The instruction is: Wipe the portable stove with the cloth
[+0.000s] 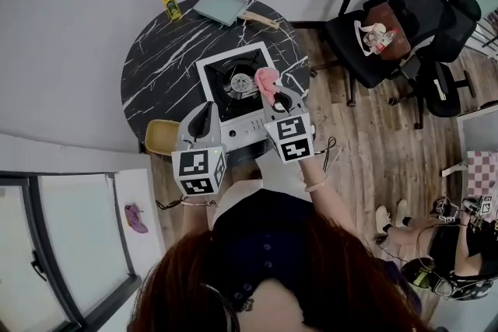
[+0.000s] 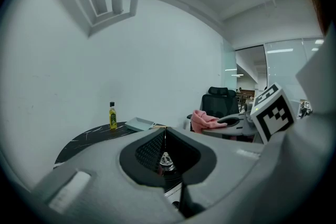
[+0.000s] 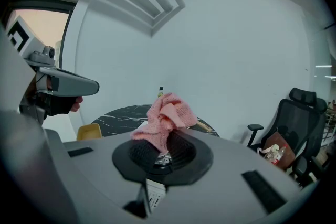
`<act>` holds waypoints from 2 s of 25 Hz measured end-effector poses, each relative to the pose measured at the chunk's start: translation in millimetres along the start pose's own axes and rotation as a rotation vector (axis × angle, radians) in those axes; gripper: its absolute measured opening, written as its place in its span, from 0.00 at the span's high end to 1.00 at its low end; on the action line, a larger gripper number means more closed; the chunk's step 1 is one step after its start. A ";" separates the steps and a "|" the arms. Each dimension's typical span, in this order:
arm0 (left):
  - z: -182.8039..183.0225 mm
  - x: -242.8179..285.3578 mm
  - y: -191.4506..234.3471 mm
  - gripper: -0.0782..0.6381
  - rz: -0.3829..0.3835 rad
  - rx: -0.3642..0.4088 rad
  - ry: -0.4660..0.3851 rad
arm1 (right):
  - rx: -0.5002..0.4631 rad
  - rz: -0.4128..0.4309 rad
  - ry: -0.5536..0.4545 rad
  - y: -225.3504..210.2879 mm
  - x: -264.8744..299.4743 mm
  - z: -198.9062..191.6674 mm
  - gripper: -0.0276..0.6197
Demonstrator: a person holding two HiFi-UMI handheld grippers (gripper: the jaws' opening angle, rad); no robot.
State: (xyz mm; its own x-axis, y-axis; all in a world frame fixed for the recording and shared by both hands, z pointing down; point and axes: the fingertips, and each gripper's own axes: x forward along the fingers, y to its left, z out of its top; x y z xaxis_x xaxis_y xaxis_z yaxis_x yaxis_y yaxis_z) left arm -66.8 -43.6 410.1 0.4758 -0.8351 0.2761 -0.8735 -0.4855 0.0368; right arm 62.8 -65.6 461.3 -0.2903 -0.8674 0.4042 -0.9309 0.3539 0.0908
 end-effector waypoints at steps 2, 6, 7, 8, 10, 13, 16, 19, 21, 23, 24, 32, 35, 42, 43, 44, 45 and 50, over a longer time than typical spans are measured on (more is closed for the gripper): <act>0.8 -1.4 0.2 0.87 0.005 0.003 -0.003 | 0.009 -0.013 -0.017 -2.6 0.2 4.9 0.91; 1.3 -1.1 3.4 0.87 0.020 -0.001 -0.006 | 0.019 -0.045 -0.051 -9.5 0.9 12.5 0.91; 1.1 -0.7 3.9 0.87 0.025 -0.001 -0.005 | 0.018 -0.048 -0.056 -10.6 0.6 13.3 0.91; 1.2 -0.2 3.8 0.87 0.029 -0.001 -0.004 | 0.016 -0.048 -0.059 -11.5 -0.2 13.7 0.91; 3.0 0.5 1.5 0.87 0.033 0.000 -0.009 | 0.007 -0.050 -0.064 -13.9 -3.7 13.4 0.91; 5.6 0.2 -7.3 0.87 0.030 0.012 -0.014 | 0.001 -0.056 -0.067 -18.2 -13.1 9.2 0.91; 5.7 -2.3 -20.6 0.87 0.026 0.025 -0.008 | 0.000 -0.059 -0.068 -22.0 -26.4 3.0 0.91; 4.6 -7.7 -40.1 0.87 0.013 0.033 -0.001 | -0.004 -0.058 -0.066 -25.8 -42.1 -4.3 0.91; 3.2 -11.3 -54.3 0.87 0.001 0.037 0.002 | 0.002 -0.057 -0.067 -28.1 -51.8 -8.1 0.91; 2.1 -14.2 -66.5 0.87 -0.005 0.038 0.002 | -0.003 -0.056 -0.072 -30.2 -61.0 -9.6 0.91; 1.3 -16.1 -71.7 0.87 -0.005 0.038 0.002 | -0.012 -0.056 -0.073 -30.8 -66.0 -10.5 0.91; -5.4 -36.6 -104.5 0.87 0.021 0.030 -0.013 | -0.034 -0.046 -0.075 -37.4 -106.8 -32.4 0.91; -8.2 -44.6 -114.0 0.87 0.039 0.032 -0.016 | -0.037 -0.036 -0.084 -39.2 -120.1 -38.2 0.91; -9.7 -65.5 -144.6 0.87 0.074 0.042 -0.024 | -0.040 -0.004 -0.106 -42.2 -149.5 -49.1 0.91; -10.6 -69.7 -147.8 0.87 0.079 0.040 -0.023 | -0.042 0.000 -0.109 -41.0 -153.6 -50.3 0.91; -11.7 -74.1 -150.9 0.87 0.084 0.040 -0.022 | -0.042 0.004 -0.113 -39.6 -157.9 -51.5 0.91; -12.8 -78.9 -153.9 0.87 0.088 0.040 -0.021 | -0.041 0.007 -0.116 -38.1 -162.2 -52.8 0.91; -19.5 -98.9 -169.1 0.87 0.113 0.028 -0.015 | -0.031 0.023 -0.114 -35.1 -182.0 -64.0 0.91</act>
State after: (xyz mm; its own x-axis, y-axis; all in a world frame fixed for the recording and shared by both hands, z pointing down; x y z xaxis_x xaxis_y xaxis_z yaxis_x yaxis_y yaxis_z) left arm 31.9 126.1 395.3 0.3765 -0.8884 0.2625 -0.9184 -0.3951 -0.0200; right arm 162.5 102.3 442.8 -0.3369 -0.8922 0.3010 -0.9166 0.3838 0.1117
